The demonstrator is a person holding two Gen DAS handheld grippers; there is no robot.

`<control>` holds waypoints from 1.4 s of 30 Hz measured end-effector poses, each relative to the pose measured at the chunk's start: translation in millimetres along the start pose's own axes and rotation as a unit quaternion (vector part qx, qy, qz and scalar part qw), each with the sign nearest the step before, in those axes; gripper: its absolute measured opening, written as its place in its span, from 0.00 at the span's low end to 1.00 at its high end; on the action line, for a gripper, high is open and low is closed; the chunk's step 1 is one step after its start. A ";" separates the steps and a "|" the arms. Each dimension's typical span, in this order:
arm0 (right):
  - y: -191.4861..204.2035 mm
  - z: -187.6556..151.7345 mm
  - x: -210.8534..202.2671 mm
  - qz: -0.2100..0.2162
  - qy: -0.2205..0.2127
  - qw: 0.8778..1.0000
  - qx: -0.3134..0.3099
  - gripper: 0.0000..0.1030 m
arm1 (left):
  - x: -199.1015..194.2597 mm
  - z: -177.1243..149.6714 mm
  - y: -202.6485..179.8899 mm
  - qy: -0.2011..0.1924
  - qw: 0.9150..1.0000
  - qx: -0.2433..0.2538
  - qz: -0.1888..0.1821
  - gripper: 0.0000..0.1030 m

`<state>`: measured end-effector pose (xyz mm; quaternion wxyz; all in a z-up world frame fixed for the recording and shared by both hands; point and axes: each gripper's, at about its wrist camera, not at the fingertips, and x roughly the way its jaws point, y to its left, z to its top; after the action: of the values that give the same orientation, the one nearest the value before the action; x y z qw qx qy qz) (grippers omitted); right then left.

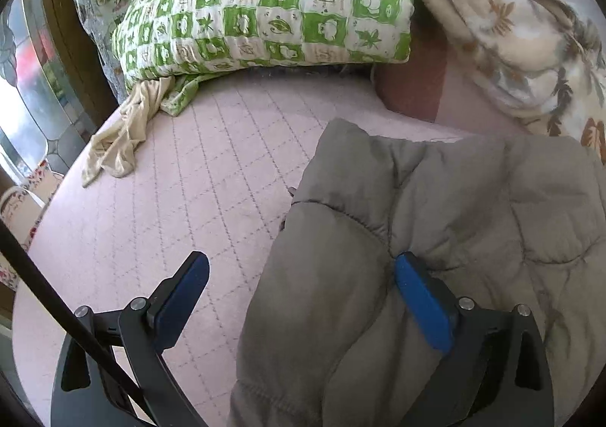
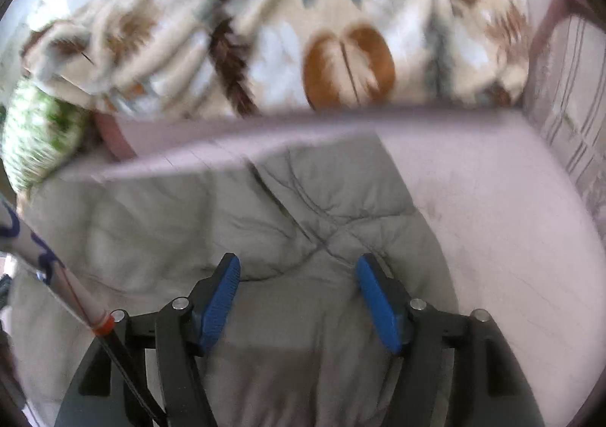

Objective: Fold large clothes

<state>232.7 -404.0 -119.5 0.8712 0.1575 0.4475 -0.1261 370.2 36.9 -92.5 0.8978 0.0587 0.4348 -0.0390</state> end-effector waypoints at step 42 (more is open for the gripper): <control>-124.2 -78.2 3.8 0.204 0.083 0.955 0.198 0.97 | -29.4 -82.2 89.7 0.051 0.939 -0.149 -0.307 0.96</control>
<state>132.2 -488.1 -185.6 0.7891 0.4254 0.4427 -0.0180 299.1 137.7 -113.6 0.8174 -0.2096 0.4776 -0.2445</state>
